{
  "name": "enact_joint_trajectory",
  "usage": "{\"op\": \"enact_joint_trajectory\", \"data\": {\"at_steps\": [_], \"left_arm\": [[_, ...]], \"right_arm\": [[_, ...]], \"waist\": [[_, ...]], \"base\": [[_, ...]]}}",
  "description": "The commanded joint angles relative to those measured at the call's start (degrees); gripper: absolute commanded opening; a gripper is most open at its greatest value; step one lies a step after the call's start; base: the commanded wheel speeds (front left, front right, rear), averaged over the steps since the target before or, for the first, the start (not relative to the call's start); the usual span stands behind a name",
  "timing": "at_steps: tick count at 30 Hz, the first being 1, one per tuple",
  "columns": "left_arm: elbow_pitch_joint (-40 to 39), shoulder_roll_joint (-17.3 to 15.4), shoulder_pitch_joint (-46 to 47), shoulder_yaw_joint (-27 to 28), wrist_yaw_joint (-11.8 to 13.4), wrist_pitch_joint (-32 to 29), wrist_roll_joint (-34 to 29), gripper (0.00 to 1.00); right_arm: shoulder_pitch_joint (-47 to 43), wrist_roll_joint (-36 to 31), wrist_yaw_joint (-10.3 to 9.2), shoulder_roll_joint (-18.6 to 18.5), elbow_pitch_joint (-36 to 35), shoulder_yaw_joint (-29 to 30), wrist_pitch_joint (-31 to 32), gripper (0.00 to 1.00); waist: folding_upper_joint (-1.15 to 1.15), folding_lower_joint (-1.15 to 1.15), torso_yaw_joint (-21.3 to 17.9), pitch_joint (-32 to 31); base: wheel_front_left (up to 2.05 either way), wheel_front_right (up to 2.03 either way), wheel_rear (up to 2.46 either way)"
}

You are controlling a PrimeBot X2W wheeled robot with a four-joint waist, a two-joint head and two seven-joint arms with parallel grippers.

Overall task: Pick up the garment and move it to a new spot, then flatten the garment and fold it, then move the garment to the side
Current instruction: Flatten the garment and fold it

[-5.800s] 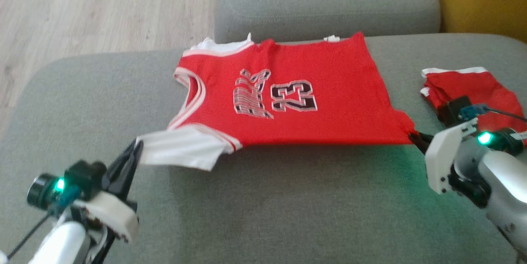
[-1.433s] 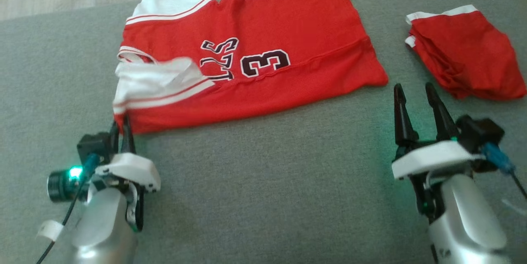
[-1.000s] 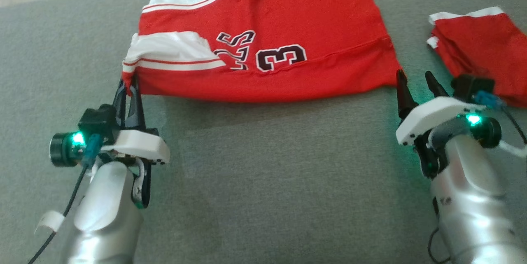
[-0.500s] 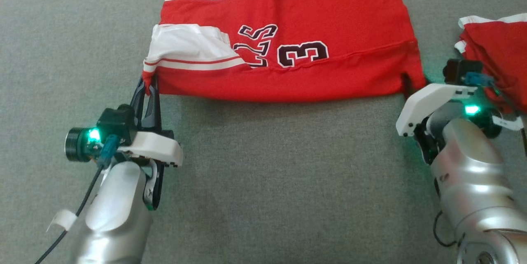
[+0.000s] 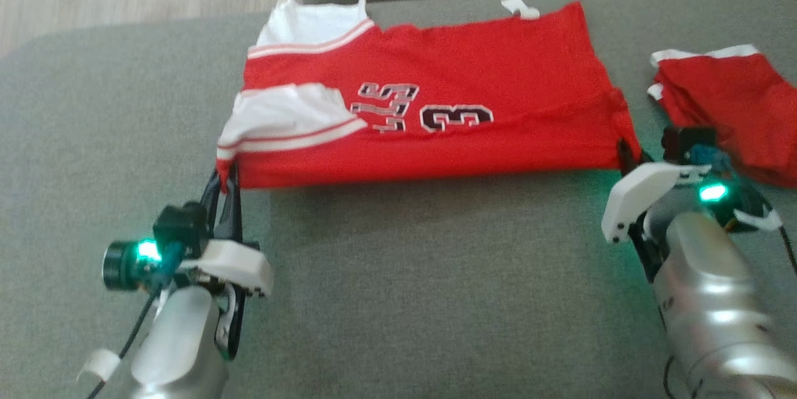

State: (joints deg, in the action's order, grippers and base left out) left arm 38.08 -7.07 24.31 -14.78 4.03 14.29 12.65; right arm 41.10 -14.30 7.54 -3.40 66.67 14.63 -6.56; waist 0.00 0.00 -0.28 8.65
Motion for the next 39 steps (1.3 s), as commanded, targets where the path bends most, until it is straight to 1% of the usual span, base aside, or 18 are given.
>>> {"op": "enact_joint_trajectory", "data": {"at_steps": [1,5,11,15,20,21,25,29,30,31,32,33,34,37,39], "left_arm": [[-1.02,-2.25,0.17,1.81,0.18,0.69,0.60,0.00],[0.04,-2.39,-2.51,1.33,-0.09,0.31,1.02,0.00],[-0.35,-2.57,-7.97,-0.43,-0.80,-1.31,1.10,0.00],[-2.83,-3.03,-11.13,-0.56,-0.39,-2.15,1.56,0.00],[-7.05,-3.69,-14.68,-1.32,-0.31,-4.98,1.94,0.00],[-7.05,-3.69,-14.68,-1.32,-0.31,-4.98,1.94,0.00],[-9.19,-3.93,-16.14,-2.24,-0.46,-6.84,1.97,0.00],[-9.84,-3.90,-16.22,-2.47,-0.29,-7.02,2.19,0.00],[-9.79,-3.85,-16.12,-2.52,-0.22,-6.95,2.22,0.00],[-9.96,-3.72,-16.05,-2.67,-0.04,-6.90,2.14,0.08],[-10.20,-3.61,-15.98,-2.61,0.22,-6.55,2.16,0.44],[-10.27,-3.64,-15.89,-2.42,0.49,-6.03,2.20,0.91],[-10.29,-3.66,-15.78,-2.26,0.70,-5.46,2.23,1.00],[-10.46,-3.54,-15.21,-1.63,1.30,-3.45,2.50,1.00],[-10.91,-3.46,-14.73,-1.13,1.70,-2.10,2.61,1.00]], "right_arm": [[-0.34,-0.23,-0.05,0.52,-1.78,-1.27,-0.79,0.00],[-2.73,1.76,-0.05,0.52,-1.37,-2.83,-1.15,0.00],[-6.96,9.09,-0.05,0.52,0.34,-6.50,-0.97,0.00],[-10.35,13.37,-0.05,0.52,-0.50,-8.64,-0.51,0.00],[-14.63,17.09,-0.05,0.52,-4.51,-10.25,0.58,0.00],[-14.63,17.09,-0.05,0.52,-4.51,-10.25,0.58,0.00],[-17.89,18.49,-0.05,0.52,-8.93,-11.36,2.01,0.00],[-20.73,18.85,-0.05,0.52,-13.99,-10.59,3.44,0.00],[-21.40,18.75,-0.05,0.52,-15.47,-10.24,3.39,0.08],[-22.06,18.93,-0.05,0.52,-17.03,-10.26,3.15,0.85],[-22.72,19.48,-0.05,0.52,-18.52,-10.33,3.00,1.00],[-23.30,19.98,-0.05,0.52,-20.07,-10.72,2.85,1.00],[-23.89,20.45,-0.05,0.52,-21.71,-11.00,2.58,1.00],[-25.65,21.62,-0.05,0.52,-26.71,-10.79,1.35,1.00],[-26.56,24.42,-0.05,0.52,-29.96,-11.16,0.16,1.00]], "waist": [[0.00,0.00,-0.47,-2.10],[0.00,0.00,-0.81,-4.83],[0.00,0.00,-1.38,-8.86],[0.00,0.00,-1.84,-10.21],[0.00,0.00,-2.60,-10.74],[0.00,0.00,-2.60,-10.74],[0.00,0.00,-3.19,-10.57],[0.00,0.00,-3.64,-10.19],[0.00,0.00,-3.73,-10.09],[0.00,0.00,-3.81,-10.01],[0.00,0.00,-3.92,-9.92],[0.00,0.00,-4.04,-9.77],[0.00,0.00,-4.16,-9.62],[0.00,0.00,-4.54,-9.12],[0.00,0.00,-4.77,-8.76]], "base": [[0.00,0.00,0.00],[0.00,0.00,0.00],[0.00,0.00,0.00],[0.00,0.00,0.00],[0.00,0.00,0.00],[0.00,0.00,0.00],[0.00,0.00,0.00],[0.00,0.00,0.00],[0.00,0.00,0.00],[0.00,0.00,0.00],[0.00,0.00,0.00],[0.00,0.00,0.00],[0.00,0.00,0.00],[0.00,0.00,0.00],[0.00,0.00,0.00]]}}
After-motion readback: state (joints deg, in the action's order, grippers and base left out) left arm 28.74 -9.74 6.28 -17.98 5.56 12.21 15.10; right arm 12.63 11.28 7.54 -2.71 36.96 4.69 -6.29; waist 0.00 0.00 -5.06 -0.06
